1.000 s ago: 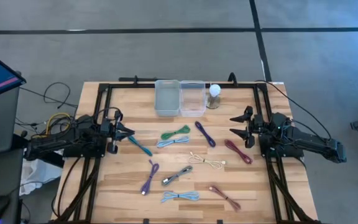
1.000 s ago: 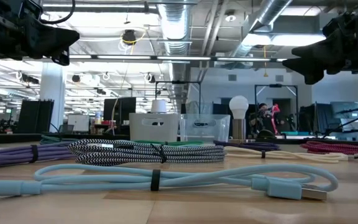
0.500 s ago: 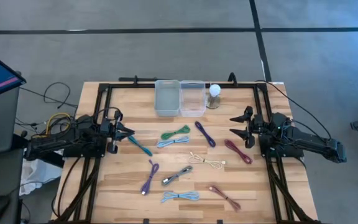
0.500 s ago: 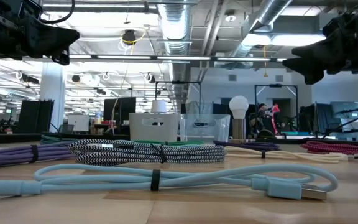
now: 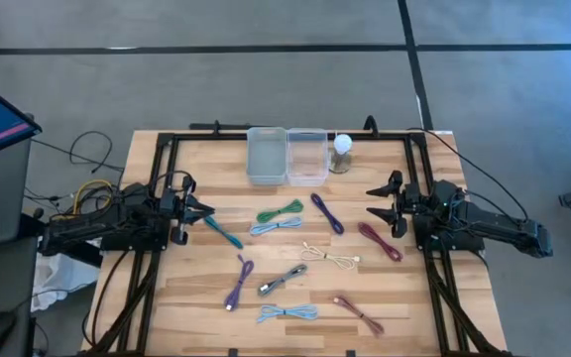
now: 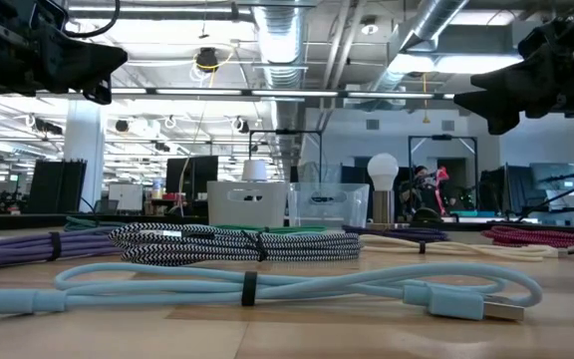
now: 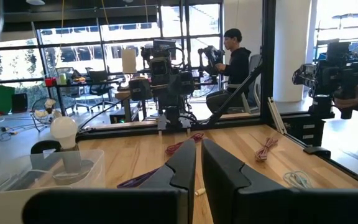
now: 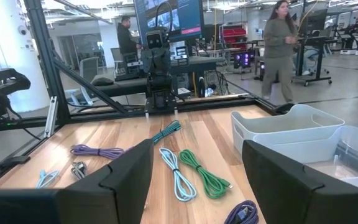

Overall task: Pick & Place USB Port
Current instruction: Put the braided purple charger cable into the transparent bin

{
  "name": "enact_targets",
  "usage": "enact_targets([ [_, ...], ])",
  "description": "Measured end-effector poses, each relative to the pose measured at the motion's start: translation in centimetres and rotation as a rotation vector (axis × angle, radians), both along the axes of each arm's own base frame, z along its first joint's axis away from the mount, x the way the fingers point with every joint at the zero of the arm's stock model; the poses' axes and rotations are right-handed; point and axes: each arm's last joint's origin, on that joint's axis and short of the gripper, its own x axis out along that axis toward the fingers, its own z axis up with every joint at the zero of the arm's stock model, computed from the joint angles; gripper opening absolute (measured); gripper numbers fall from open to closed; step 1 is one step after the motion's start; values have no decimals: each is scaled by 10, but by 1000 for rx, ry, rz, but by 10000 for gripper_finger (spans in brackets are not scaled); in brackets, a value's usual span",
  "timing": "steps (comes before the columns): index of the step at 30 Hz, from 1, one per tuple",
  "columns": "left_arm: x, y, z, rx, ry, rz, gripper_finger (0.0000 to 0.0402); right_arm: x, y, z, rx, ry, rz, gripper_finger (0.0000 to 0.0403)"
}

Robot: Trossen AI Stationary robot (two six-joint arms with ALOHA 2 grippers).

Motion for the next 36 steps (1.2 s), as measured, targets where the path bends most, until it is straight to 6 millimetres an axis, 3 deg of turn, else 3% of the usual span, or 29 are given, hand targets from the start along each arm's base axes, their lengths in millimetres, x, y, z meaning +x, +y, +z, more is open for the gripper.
enact_targets([
  [6,0,0,0,1,-3,0,27,0,-1,1,26,-17,-19,238],
  [12,0,0,2,-6,-17,-1,27,-3,-1,20,48,-108,-53,238],
  [21,0,4,2,-39,-20,120,27,-6,-8,27,215,246,-338,199],
  [29,0,4,2,-37,-21,123,27,24,-8,22,279,484,-295,129],
  [36,0,4,2,-36,-21,123,27,64,-2,40,246,618,-254,101],
])
